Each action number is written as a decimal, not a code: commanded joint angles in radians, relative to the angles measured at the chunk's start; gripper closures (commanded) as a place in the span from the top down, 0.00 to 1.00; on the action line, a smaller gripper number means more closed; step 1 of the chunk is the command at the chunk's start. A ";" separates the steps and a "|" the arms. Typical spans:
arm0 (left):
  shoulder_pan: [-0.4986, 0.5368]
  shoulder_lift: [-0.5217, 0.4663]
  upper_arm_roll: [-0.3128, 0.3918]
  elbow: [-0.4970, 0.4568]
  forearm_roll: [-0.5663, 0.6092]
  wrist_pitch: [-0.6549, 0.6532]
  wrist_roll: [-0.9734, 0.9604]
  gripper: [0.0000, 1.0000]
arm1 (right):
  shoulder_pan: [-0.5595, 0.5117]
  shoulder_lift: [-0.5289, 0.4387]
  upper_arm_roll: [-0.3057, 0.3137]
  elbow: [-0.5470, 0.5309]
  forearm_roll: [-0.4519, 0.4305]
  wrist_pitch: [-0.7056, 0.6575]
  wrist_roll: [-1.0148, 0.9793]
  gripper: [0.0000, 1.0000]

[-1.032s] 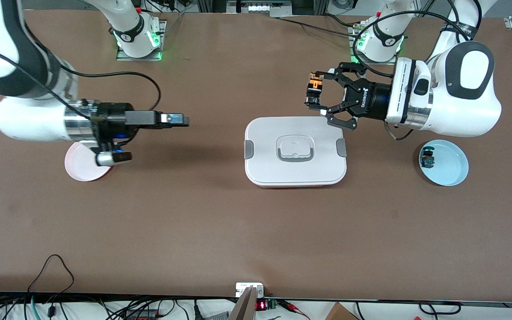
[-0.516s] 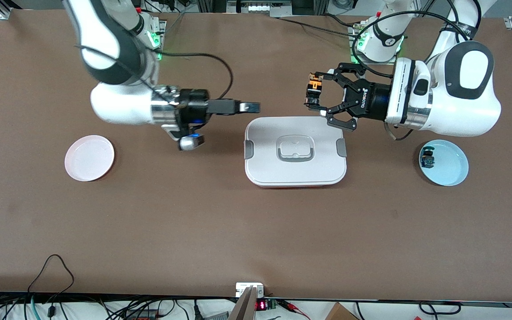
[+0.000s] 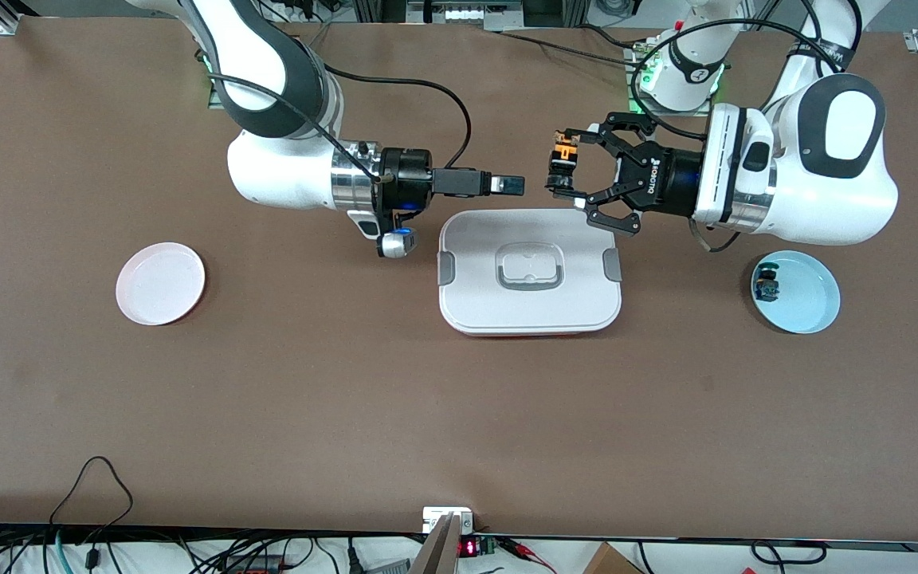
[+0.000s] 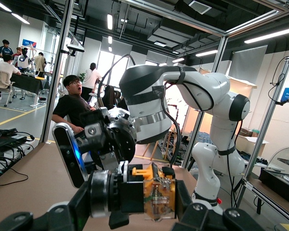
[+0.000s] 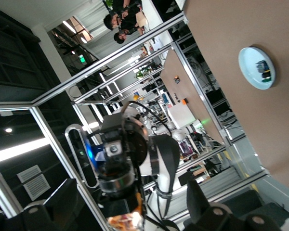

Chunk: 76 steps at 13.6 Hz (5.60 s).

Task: Transfer orange switch to right arm and place
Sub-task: 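Reach the right gripper toward the orange switch held by the left gripper, then grasp the orange switch with the right gripper and open the left gripper, then carry the switch to the white plate while the left gripper withdraws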

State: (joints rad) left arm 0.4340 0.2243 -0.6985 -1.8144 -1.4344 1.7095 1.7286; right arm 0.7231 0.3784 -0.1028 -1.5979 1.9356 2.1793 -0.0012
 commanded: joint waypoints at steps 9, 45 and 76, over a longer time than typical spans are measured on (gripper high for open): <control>0.006 -0.026 -0.006 -0.022 -0.035 0.010 0.006 0.02 | 0.042 0.014 -0.008 0.079 0.031 0.077 -0.060 1.00; 0.018 -0.022 -0.003 -0.026 -0.035 -0.002 0.005 1.00 | 0.078 0.011 0.035 0.098 0.042 0.200 -0.180 0.02; 0.418 0.008 -0.007 0.515 1.505 -0.353 -0.550 1.00 | -0.375 -0.035 -0.037 -0.027 -0.838 -0.539 -0.230 0.02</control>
State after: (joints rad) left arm 0.8793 0.2960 -0.7059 -1.2799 0.0203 1.3991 1.2509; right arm 0.3578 0.3715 -0.1414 -1.5956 1.1914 1.6472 -0.2070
